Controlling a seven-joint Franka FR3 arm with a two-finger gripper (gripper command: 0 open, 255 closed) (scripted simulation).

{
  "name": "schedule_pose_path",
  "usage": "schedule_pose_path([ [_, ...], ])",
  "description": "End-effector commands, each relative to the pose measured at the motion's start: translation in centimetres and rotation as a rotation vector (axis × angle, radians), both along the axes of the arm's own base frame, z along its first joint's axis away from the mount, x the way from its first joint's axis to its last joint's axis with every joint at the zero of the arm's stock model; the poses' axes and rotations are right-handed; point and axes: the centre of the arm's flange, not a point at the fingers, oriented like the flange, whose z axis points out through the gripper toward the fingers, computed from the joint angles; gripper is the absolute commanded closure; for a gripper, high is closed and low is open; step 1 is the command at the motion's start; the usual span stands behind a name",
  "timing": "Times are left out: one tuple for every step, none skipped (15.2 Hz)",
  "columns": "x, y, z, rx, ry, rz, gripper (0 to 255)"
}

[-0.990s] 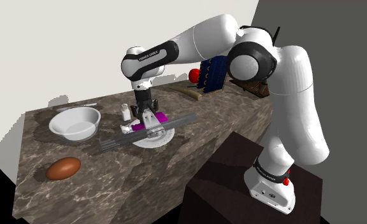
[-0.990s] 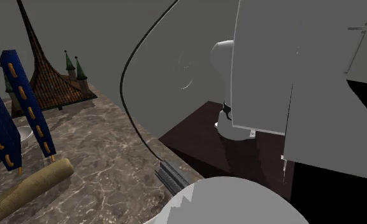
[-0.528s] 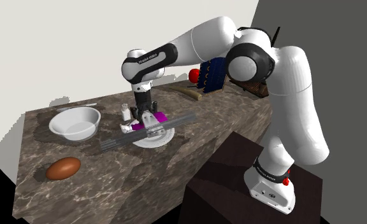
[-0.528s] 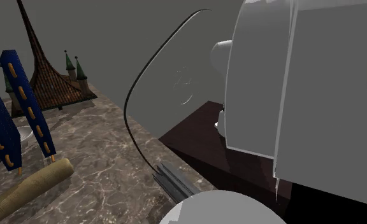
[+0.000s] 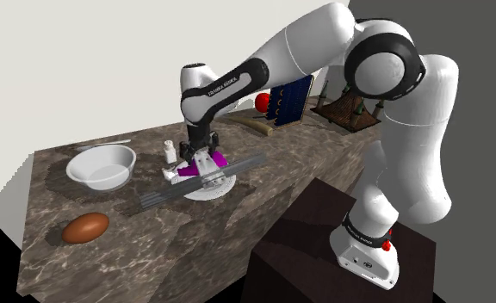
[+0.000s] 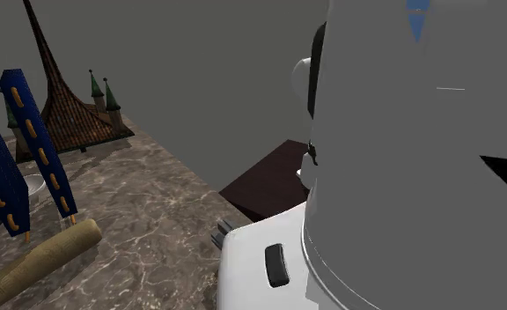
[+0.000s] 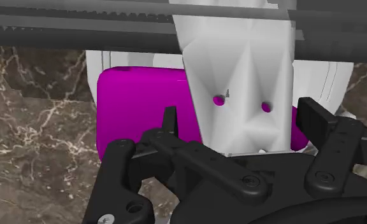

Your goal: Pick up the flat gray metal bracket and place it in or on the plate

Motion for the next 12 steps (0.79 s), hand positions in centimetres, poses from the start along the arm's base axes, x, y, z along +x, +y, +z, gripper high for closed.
schedule_pose_path([
  [-5.8, 1.9, 1.9, -0.073, -0.303, 0.015, 0],
  [-8.8, 2.8, 2.0, -0.118, -0.442, 0.017, 0],
  [-9.7, 3.0, 2.0, -0.132, -0.486, 0.018, 0],
  [-9.5, 3.0, 1.5, -0.132, -0.486, 0.018, 0],
  [-9.3, 2.9, 1.0, -0.132, -0.486, 0.018, 0],
  [-9.1, 2.8, 0.6, -0.132, -0.486, 0.018, 0],
  [-8.8, 2.8, 0.1, -0.132, -0.486, 0.018, 0],
  [-8.6, 2.7, -0.4, -0.132, -0.486, 0.018, 0],
  [-8.4, 2.7, -0.9, -0.132, -0.486, 0.018, 0],
  [-8.1, 2.6, -1.6, -0.132, -0.486, 0.018, 0],
  [-8.1, 2.6, -1.6, -0.132, -0.486, 0.018, 0],
  [-8.1, 2.6, -1.6, -0.132, -0.486, 0.018, 0],
])
